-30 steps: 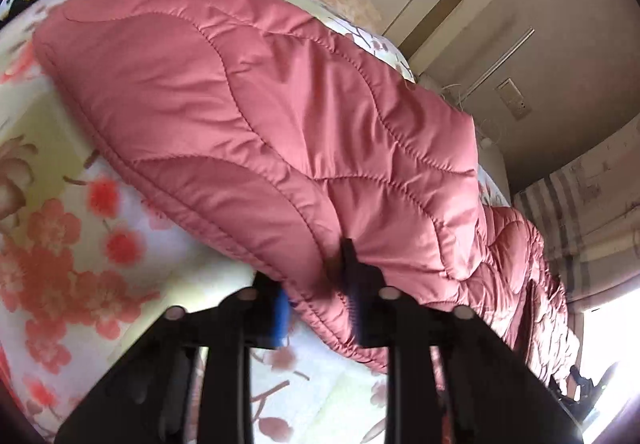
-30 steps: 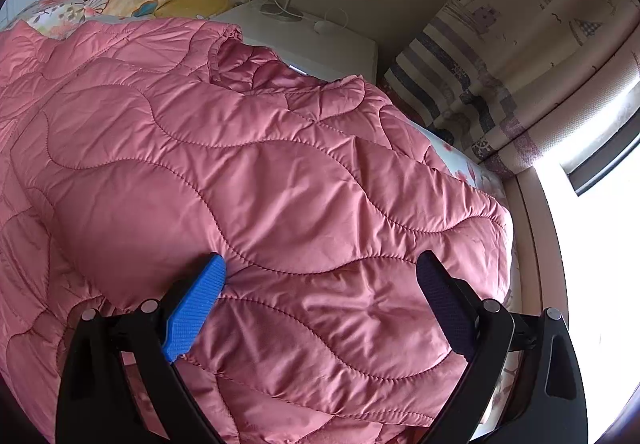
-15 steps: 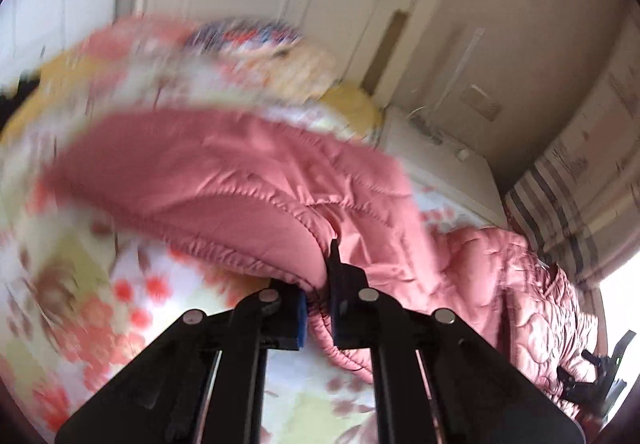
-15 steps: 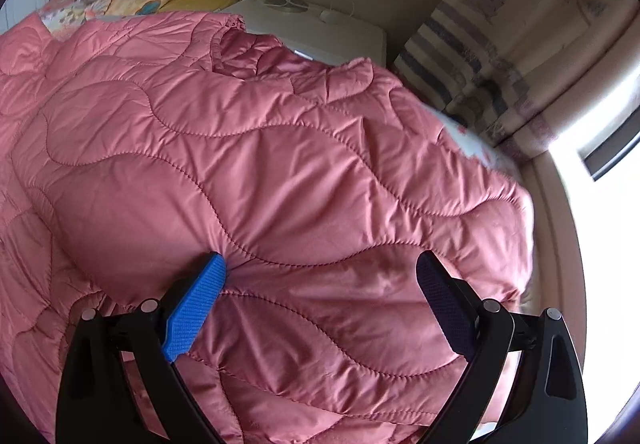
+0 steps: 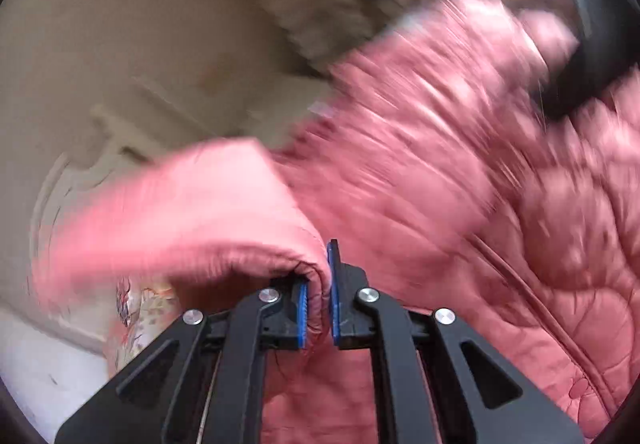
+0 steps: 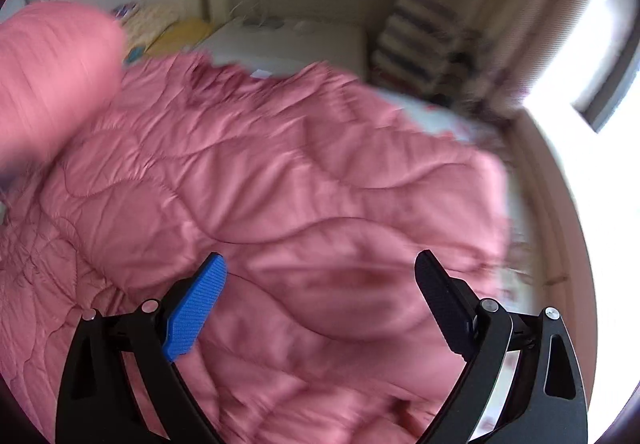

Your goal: Fold large clothes

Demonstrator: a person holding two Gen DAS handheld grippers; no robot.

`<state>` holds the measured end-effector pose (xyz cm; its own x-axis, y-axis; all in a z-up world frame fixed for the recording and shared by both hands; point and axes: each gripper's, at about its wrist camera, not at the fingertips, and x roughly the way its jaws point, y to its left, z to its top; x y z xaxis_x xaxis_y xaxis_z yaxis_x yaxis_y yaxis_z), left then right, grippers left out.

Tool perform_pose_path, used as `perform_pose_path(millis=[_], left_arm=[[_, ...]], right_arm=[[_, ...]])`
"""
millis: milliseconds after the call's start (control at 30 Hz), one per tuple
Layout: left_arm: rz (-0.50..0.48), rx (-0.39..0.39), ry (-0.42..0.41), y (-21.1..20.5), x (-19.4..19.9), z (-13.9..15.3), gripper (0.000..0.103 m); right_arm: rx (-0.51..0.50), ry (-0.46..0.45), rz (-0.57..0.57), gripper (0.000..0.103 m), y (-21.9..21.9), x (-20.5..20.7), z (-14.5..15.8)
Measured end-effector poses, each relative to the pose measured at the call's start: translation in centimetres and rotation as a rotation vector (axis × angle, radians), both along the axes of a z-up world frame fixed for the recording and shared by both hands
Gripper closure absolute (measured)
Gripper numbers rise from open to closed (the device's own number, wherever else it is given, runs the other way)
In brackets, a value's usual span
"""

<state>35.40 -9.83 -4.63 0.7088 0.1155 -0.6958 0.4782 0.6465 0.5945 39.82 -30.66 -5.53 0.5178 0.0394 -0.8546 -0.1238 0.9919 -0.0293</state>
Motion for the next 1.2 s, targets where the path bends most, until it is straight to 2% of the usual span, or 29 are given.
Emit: perform_pose_path(millis=[33,100,200,267,333,400,500,600,700,833,900,967,1000,1133,1200], left_arm=[[-0.005,0.018,0.013,-0.2,-0.2,-1.0,0.095],[-0.012,0.071,-0.013,-0.3,-0.7,-2.6,0.095],[0.045,0.048,-0.005,1.4,-0.4,-2.6,0.095],[0.082,0.066,-0.029,2.2,-0.2,-2.8,0.094],[0.137,0.032,-0.025,3.3,0.2,-2.8,0.094],[0.178,-0.025,-0.008,4.3,0.7,-2.5,0.094],[0.225,-0.102,0.004,5.9,1.2,-2.1,0.094],[0.249,-0.157,0.017,7.0,1.9,-1.5,0.094],[0.262,-0.164,0.008,6.4,2.0,-1.8,0.094],[0.268,-0.178,-0.002,5.5,1.7,-2.3,0.094],[0.259,-0.184,-0.008,5.6,1.2,-2.2,0.089],[0.236,-0.206,-0.001,5.7,-0.3,-1.7,0.083],[0.231,-0.218,0.004,6.0,-0.7,-1.4,0.078],[0.236,-0.342,0.081,8.3,-3.1,1.6,0.077],[0.214,-0.393,0.094,8.9,-4.0,3.4,0.077]], right_arm=[[-0.006,-0.023,-0.02,0.012,-1.0,-0.5,1.0],[-0.009,-0.079,-0.041,0.012,-2.8,-1.7,3.5],[-0.021,-0.163,-0.034,0.012,-2.9,-3.2,6.7],[-0.011,-0.217,-0.03,0.011,-2.2,-4.0,8.7],[0.031,-0.265,0.022,0.011,-0.7,-4.8,10.5],[0.016,-0.258,0.078,0.01,1.2,-4.9,10.8],[-0.03,-0.153,0.069,0.01,2.0,-3.5,8.1],[0.003,-0.069,0.064,0.01,2.1,-1.9,5.2],[-0.011,-0.025,0.115,0.01,3.8,-0.4,3.0],[-0.052,0.034,0.109,0.01,4.7,1.8,-0.3],[-0.141,0.051,0.09,0.011,4.9,3.3,-3.0],[-0.112,0.081,0.085,0.01,4.2,4.1,-5.0],[-0.08,0.083,0.068,0.009,3.8,4.2,-5.4],[-0.065,0.071,0.066,0.006,3.3,4.1,-5.5],[-0.076,0.068,0.072,0.006,3.3,4.0,-5.3]])
